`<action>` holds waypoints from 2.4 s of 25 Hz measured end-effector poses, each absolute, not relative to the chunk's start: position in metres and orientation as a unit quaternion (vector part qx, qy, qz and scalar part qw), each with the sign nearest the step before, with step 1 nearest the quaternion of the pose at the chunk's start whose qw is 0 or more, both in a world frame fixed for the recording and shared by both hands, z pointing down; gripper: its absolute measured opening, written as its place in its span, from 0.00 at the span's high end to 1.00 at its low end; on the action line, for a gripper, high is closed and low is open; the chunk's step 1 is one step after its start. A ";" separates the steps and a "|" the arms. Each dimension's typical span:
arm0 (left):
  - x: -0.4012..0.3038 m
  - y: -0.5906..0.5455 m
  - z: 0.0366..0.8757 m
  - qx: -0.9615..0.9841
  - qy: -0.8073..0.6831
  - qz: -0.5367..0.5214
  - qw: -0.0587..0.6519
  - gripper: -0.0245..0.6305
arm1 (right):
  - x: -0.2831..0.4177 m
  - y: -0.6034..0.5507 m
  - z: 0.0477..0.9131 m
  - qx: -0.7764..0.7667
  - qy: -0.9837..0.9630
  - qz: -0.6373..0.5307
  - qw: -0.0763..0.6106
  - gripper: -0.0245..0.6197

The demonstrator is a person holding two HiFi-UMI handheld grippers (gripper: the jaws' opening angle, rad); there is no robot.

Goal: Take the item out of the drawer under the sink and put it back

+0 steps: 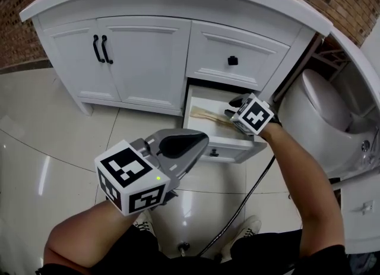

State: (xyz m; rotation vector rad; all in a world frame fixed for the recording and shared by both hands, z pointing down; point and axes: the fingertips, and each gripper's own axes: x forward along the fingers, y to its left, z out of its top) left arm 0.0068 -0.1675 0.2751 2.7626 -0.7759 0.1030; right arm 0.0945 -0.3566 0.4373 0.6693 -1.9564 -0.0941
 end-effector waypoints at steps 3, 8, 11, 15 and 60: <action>0.006 -0.171 0.277 0.953 -0.267 0.036 0.138 0.95 | 0.088 -0.358 0.454 0.256 -0.810 -0.048 0.526 0.80; 0.002 -0.178 0.281 0.951 -0.271 0.036 0.147 0.95 | 0.072 -0.355 0.476 0.218 -0.824 -0.035 0.521 0.80; -0.002 -0.181 0.283 0.949 -0.273 0.038 0.151 0.95 | 0.070 -0.357 0.491 0.208 -0.821 -0.029 0.531 0.80; -0.001 -0.181 0.284 0.950 -0.271 0.040 0.151 0.95 | 0.061 -0.353 0.507 0.183 -0.829 -0.012 0.528 0.80; 0.005 -0.162 0.279 0.952 -0.273 0.052 0.128 0.95 | 0.067 -0.303 0.358 0.308 -0.859 -0.098 0.397 0.87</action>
